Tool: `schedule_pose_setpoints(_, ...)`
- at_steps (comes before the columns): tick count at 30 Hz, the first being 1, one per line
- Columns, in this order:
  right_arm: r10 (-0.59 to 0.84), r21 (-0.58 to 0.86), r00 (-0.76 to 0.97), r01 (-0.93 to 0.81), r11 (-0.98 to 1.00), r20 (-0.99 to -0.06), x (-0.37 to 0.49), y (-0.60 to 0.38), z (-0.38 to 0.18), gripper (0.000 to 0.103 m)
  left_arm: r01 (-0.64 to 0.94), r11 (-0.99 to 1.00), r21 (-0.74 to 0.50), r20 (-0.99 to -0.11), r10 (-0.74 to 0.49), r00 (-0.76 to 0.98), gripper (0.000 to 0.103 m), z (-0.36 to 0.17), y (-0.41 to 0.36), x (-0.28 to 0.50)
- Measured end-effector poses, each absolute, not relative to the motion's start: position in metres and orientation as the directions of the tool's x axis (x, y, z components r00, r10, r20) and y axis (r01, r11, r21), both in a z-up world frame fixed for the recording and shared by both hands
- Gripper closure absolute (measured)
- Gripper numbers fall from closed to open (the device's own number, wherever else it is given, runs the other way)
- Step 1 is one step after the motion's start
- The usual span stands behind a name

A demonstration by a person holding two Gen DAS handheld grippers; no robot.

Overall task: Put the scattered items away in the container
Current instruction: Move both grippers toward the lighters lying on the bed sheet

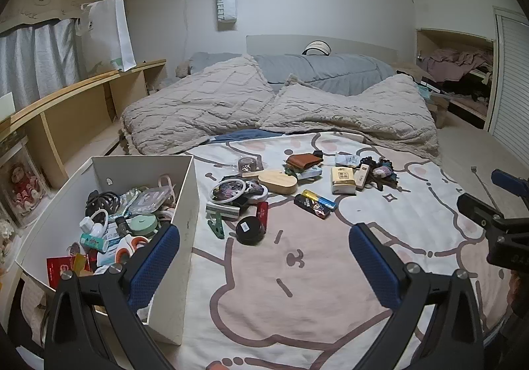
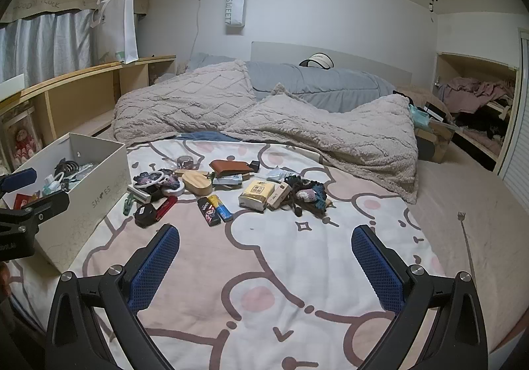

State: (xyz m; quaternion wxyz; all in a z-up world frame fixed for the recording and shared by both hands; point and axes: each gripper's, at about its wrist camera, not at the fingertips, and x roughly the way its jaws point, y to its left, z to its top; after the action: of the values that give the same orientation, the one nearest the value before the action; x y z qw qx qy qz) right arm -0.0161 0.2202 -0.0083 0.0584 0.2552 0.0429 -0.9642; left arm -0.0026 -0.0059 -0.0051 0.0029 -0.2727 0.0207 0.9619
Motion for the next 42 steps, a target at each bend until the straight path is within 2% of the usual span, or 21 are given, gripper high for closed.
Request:
schedule_pose_setpoints(12,-0.095,-0.057,-0.867,0.140,-0.988,-0.489,-0.022,0.227,0.008,0.000,-0.042,-0.999,0.035,-0.505,0.019,-0.863,0.000,0.020,0.005,-0.007)
schedule_pose_setpoints(23,-0.150,-0.053,-0.869,0.198,-0.979,-0.471,-0.047,0.230,0.032,0.000,-0.061,-0.997,0.044,-0.473,0.033,-0.880,0.000,0.067,0.005,-0.043)
schedule_pose_setpoints(34,-0.254,0.069,-0.828,0.254,-0.965,-0.501,-0.085,0.242,0.032,0.000,-0.120,-0.990,0.080,-0.546,0.058,-0.836,0.000,0.072,0.016,-0.099)
schedule_pose_setpoints(42,-0.277,0.059,-0.797,0.291,-0.955,-0.536,-0.118,0.235,0.014,0.000,-0.091,-0.991,0.093,-0.594,0.018,-0.805,0.000,0.040,0.004,-0.137)
